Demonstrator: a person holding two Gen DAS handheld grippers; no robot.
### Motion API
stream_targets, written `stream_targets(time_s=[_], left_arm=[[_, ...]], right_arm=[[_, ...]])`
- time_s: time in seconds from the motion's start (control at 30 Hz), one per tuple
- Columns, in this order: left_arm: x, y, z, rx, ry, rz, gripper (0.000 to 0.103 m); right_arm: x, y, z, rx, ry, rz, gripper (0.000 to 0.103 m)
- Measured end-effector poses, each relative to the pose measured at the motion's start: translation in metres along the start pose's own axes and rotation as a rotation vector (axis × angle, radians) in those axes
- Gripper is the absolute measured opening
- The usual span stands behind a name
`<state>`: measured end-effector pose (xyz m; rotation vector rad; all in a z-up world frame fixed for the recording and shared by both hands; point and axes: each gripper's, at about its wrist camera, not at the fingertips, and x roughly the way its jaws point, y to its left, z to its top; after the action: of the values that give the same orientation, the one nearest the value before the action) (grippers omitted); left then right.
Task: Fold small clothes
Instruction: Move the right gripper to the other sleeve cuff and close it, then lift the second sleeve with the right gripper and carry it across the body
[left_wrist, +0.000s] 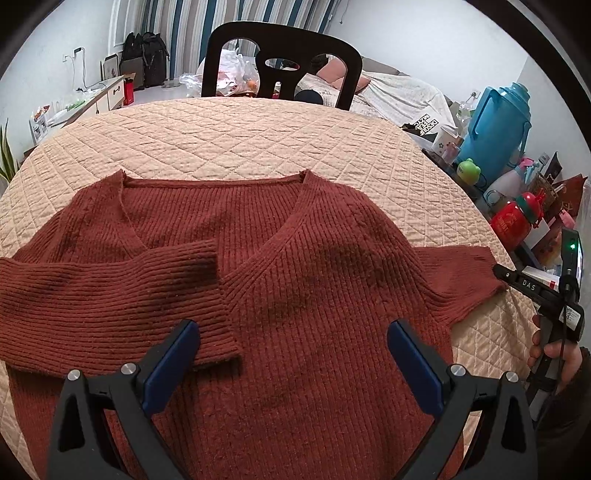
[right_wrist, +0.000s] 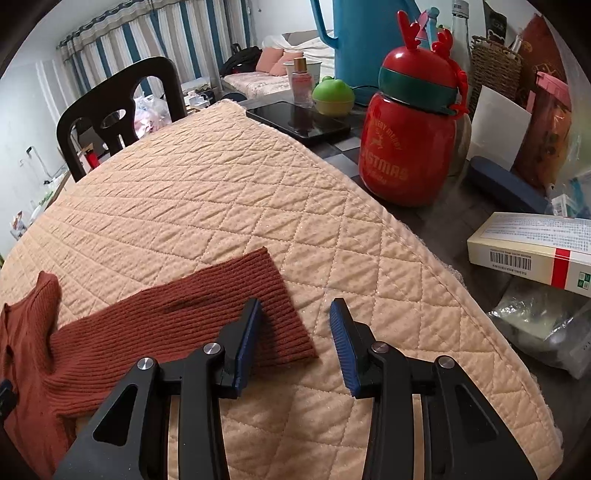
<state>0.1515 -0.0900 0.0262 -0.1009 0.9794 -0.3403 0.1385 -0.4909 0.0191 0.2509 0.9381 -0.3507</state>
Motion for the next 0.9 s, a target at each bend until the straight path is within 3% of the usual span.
stream_targets(time_s=[0.13,0.27,0.43,0.9], left_arm=[[0.001,0.000,-0.002,0.004,0.002,0.001,0.103],[0.001,0.000,-0.001,0.007,0.004,0.004,0.103],[-0.001,0.003,-0.003,-0.001,0.005,0.001,0.103],[-0.005,0.006,-0.005,-0.018,0.005,-0.010,0.103]], right_arm=[[-0.002,0.009,-0.004,-0.049,-0.012,-0.027,0.039],[-0.006,0.014,-0.007,-0.070,-0.019,-0.005,0.019],[-0.011,0.011,-0.008,-0.044,-0.034,0.023,0.009],[-0.056,0.008,-0.005,0.022,-0.136,0.283,0.007]])
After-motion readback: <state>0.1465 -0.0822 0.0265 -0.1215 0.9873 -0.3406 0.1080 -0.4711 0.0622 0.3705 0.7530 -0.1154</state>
